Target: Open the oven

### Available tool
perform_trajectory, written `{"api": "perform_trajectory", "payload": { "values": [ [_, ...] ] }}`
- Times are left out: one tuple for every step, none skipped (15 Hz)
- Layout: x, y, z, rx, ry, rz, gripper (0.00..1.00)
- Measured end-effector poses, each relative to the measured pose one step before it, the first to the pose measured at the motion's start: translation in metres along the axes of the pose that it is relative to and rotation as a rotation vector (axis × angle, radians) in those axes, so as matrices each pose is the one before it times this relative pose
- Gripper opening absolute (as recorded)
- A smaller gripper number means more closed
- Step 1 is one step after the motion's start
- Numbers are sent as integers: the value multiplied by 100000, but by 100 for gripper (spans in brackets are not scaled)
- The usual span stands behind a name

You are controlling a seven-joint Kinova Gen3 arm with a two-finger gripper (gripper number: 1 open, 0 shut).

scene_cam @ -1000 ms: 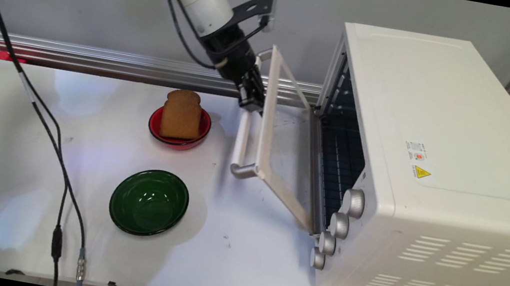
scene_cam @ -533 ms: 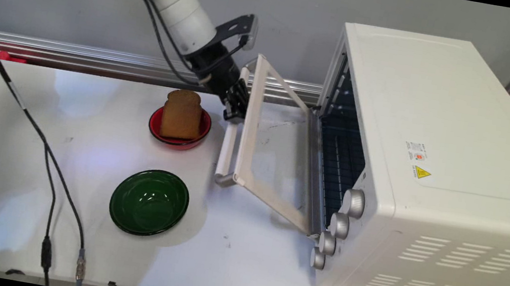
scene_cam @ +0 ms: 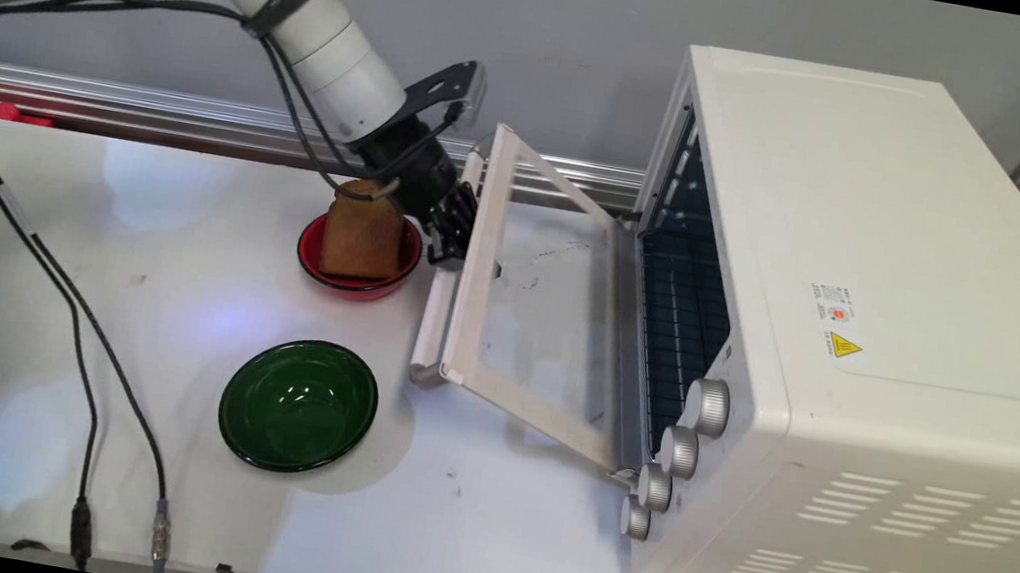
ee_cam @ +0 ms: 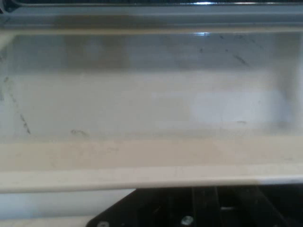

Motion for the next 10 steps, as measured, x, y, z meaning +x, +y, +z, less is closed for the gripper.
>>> {"api": "perform_trajectory", "payload": {
  "values": [
    [-488,64,-37,-442,507,117,0],
    [-444,80,-95,-322,302,16,0],
    [-528,82,-162,-366,327,93,0],
    [-297,44,-165,-144,211,71,0],
    [-401,58,-266,-153,213,54,0],
    [-360,49,-350,-14,180,-27,0],
    [-286,41,-392,136,175,-146,0],
    [-160,26,-281,130,140,-112,0],
    [-211,59,-499,268,235,-349,0],
    [-110,39,-355,234,211,-281,0]
  ]
}}
